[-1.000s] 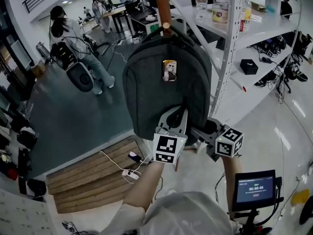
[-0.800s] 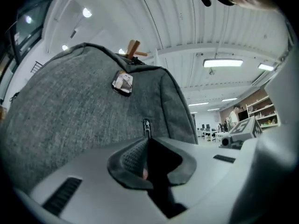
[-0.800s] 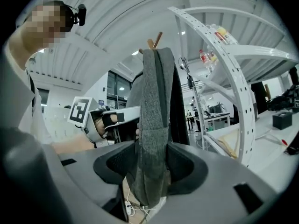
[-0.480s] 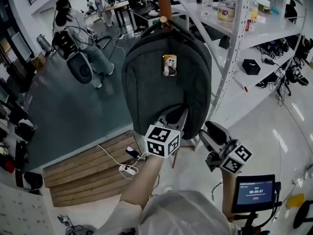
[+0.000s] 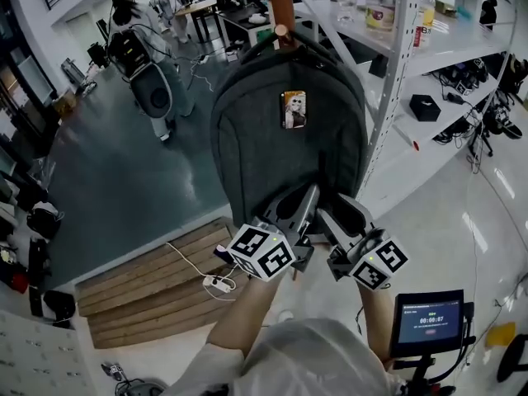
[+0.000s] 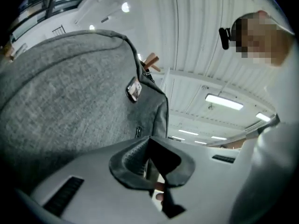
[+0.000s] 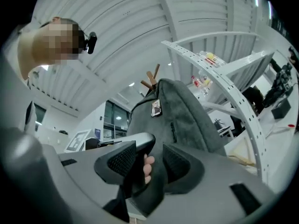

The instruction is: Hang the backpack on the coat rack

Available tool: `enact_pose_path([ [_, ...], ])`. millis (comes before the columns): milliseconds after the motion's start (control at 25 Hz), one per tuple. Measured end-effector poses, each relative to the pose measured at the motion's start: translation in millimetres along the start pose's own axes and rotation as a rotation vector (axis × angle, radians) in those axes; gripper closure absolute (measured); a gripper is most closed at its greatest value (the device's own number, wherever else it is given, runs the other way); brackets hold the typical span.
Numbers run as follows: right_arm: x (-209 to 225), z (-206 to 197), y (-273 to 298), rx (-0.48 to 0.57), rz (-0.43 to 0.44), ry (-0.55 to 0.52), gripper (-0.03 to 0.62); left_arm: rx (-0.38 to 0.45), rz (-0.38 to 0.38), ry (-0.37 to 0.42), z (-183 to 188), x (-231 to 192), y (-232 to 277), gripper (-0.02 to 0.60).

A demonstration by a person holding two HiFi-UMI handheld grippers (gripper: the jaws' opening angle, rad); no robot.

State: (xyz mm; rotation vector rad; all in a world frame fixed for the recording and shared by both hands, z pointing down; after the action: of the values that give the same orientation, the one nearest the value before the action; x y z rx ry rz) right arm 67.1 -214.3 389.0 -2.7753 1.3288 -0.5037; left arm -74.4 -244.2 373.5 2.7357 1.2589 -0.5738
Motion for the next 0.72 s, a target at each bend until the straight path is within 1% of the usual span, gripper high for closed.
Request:
enact_pose_path([
  [80, -3, 3, 3, 0.030, 0.079, 0.069, 0.404, 0.053, -0.054, -0.067, 4, 2, -6, 0.575],
  [200, -9, 7, 5, 0.088, 0.194, 0.216, 0.404, 0.156, -0.152, -0.161, 11, 10, -12, 0.581],
  [280, -11, 6, 6, 0.125, 0.250, 0.300, 0.404, 0.212, -0.185, -0.198, 14, 15, -14, 0.588],
  [320, -13, 6, 7, 0.137, 0.262, 0.320, 0.404, 0.242, -0.184, -0.211, 15, 17, -16, 0.589],
  [400, -16, 7, 8, 0.145, 0.247, 0.304, 0.404, 0.300, -0.163, -0.227, 14, 19, -20, 0.589],
  [440, -19, 7, 8, 0.141, 0.223, 0.269, 0.404, 0.322, -0.154, -0.223, 14, 21, -22, 0.589],
  [480, -22, 7, 9, 0.131, 0.187, 0.213, 0.404, 0.329, -0.146, -0.198, 13, 24, -23, 0.589],
  [520, -25, 7, 9, 0.119, 0.144, 0.140, 0.423, 0.318, -0.133, -0.146, 13, 29, -23, 0.589],
  [560, -27, 7, 8, 0.108, 0.107, 0.072, 0.463, 0.296, -0.114, -0.082, 13, 34, -22, 0.589],
  [600, -29, 7, 7, 0.104, 0.089, 0.030, 0.489, 0.277, -0.099, -0.034, 14, 39, -22, 0.589],
  [640, -30, 7, 6, 0.107, 0.092, 0.022, 0.496, 0.268, -0.100, -0.016, 14, 41, -22, 0.589],
  [720, -32, 10, 7, 0.114, 0.114, 0.038, 0.503, 0.274, -0.130, -0.020, 17, 40, -24, 0.589],
])
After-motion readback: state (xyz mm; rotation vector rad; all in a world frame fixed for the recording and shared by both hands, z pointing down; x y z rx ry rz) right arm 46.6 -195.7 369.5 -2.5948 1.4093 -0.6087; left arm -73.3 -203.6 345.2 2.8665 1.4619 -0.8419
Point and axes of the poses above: the fingertips, and each gripper's own axes: y forward along the fingers, x to its right, z out of its top, the point moved 8 cm from there along -y, backward along the fingers, and after that the axes turned 9 degrees about -x, right-handed, at the moved point
